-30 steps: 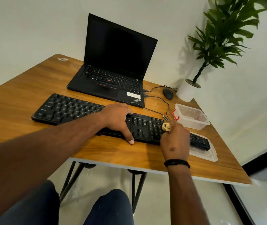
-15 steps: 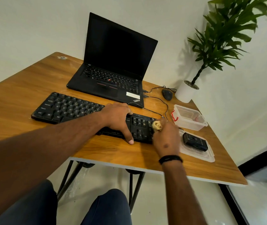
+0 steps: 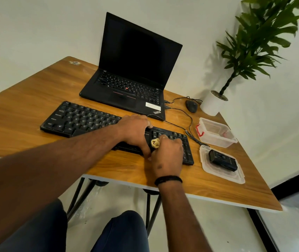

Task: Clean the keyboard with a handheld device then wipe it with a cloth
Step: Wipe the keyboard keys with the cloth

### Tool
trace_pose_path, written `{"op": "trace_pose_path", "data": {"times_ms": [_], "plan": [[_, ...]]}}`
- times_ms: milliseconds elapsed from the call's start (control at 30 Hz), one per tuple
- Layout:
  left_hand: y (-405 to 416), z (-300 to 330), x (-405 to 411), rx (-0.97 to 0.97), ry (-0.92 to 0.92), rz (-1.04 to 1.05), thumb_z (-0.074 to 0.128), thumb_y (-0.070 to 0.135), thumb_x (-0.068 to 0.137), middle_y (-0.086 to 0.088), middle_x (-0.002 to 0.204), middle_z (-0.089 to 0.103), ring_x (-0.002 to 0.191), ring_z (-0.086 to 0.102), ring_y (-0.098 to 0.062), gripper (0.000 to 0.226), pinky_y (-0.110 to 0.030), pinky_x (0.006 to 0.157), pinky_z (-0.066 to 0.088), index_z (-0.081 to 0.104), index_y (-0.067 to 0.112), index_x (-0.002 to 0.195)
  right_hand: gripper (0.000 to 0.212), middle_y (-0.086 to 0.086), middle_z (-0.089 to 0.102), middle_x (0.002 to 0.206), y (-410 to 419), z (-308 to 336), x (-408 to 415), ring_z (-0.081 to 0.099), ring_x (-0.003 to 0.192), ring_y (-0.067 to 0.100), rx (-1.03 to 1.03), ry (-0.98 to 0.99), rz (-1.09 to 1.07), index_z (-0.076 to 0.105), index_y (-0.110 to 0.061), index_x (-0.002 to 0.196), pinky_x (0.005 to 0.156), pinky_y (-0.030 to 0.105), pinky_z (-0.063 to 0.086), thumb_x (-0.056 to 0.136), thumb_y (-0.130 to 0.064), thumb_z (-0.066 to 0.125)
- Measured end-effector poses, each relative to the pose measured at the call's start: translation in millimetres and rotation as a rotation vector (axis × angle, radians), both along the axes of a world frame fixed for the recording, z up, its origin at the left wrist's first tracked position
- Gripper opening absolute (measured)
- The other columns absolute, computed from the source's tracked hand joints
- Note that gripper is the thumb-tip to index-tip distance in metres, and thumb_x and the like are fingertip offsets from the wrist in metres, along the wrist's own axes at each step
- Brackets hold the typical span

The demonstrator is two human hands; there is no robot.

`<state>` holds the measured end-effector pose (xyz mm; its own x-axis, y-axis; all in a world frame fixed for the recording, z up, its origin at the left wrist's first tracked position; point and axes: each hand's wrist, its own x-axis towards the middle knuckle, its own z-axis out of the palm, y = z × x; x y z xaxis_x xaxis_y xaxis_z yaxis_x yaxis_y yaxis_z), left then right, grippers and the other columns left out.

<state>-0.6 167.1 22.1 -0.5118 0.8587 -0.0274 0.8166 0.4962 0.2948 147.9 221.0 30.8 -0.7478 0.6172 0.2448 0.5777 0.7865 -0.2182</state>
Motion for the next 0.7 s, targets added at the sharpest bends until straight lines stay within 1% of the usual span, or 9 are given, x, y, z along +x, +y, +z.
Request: {"op": "trace_pose_path", "data": {"times_ms": [100,167,300,367,433,500,533,600,700], "plan": [[1,-1,0,0.001,0.0,0.002,0.087,0.067,0.049,0.005,0.132,0.053,0.119,0.049,-0.017,0.111,-0.04,0.102,0.041,0.05,0.023,0.143,0.026,0.011,0.065,0.109,-5,-1,-3,0.049,0.112,0.025,-0.024,0.024,0.041,0.065,-0.011,0.115,0.09,0.033,0.045,0.092,-0.021,0.063],[0,0,0,-0.002,-0.01,0.001,0.085,0.076,0.042,0.006,0.127,0.054,0.114,0.049,-0.015,0.118,-0.04,0.1,0.042,0.051,0.023,0.141,0.03,0.008,0.065,0.111,5,1,5,0.051,0.113,0.023,-0.044,-0.007,0.098,0.065,-0.016,0.118,0.089,0.031,0.045,0.088,-0.018,0.067],[-3,2,0,-0.006,-0.039,0.007,0.079,0.087,0.034,0.006,0.127,0.053,0.109,0.046,-0.012,0.129,-0.038,0.098,0.043,0.049,0.022,0.142,0.037,0.007,0.069,0.114,34,12,18,0.061,0.109,0.022,-0.078,-0.038,0.174,0.067,-0.019,0.118,0.093,0.033,0.052,0.088,0.0,0.059],[-4,1,0,0.001,-0.041,0.014,0.079,0.087,0.034,0.007,0.126,0.054,0.11,0.048,-0.013,0.13,-0.039,0.099,0.045,0.05,0.022,0.142,0.033,0.006,0.071,0.107,43,16,13,0.064,0.102,0.023,-0.066,-0.004,0.149,0.068,-0.016,0.114,0.085,0.032,0.053,0.088,0.001,0.058],[-5,1,1,0.005,-0.037,0.007,0.081,0.085,0.036,0.006,0.128,0.053,0.114,0.049,-0.015,0.128,-0.039,0.1,0.044,0.049,0.022,0.143,0.031,0.007,0.07,0.102,54,21,2,0.064,0.096,0.024,-0.087,0.117,0.058,0.068,-0.014,0.114,0.076,0.028,0.048,0.09,0.002,0.055],[-6,1,2,0.001,-0.042,0.003,0.083,0.083,0.037,0.006,0.133,0.052,0.119,0.048,-0.017,0.129,-0.04,0.103,0.043,0.047,0.021,0.145,0.033,0.008,0.069,0.107,61,23,-13,0.062,0.099,0.024,-0.105,0.178,-0.037,0.064,-0.013,0.122,0.077,0.027,0.045,0.092,0.0,0.055],[-5,2,2,-0.002,-0.046,0.003,0.083,0.083,0.037,0.006,0.134,0.052,0.12,0.048,-0.017,0.13,-0.041,0.103,0.043,0.047,0.021,0.145,0.033,0.009,0.068,0.11,62,23,-21,0.062,0.102,0.025,-0.102,0.148,-0.06,0.063,-0.013,0.123,0.079,0.028,0.046,0.093,-0.002,0.056],[-4,2,0,-0.007,-0.052,0.004,0.081,0.085,0.033,0.006,0.129,0.054,0.116,0.05,-0.017,0.127,-0.039,0.099,0.045,0.051,0.022,0.14,0.028,0.009,0.068,0.111,50,18,-39,0.062,0.104,0.027,-0.09,0.065,-0.031,0.063,-0.012,0.119,0.085,0.034,0.05,0.093,-0.006,0.057],[-1,-4,-4,0.026,-0.047,0.015,0.081,0.081,0.028,0.009,0.108,0.057,0.102,0.053,-0.016,0.105,-0.035,0.087,0.045,0.058,0.029,0.116,0.016,0.011,0.068,0.101,25,6,-60,0.063,0.095,0.03,-0.05,0.031,0.09,0.064,-0.011,0.102,0.082,0.039,0.053,0.09,-0.007,0.055]]}}
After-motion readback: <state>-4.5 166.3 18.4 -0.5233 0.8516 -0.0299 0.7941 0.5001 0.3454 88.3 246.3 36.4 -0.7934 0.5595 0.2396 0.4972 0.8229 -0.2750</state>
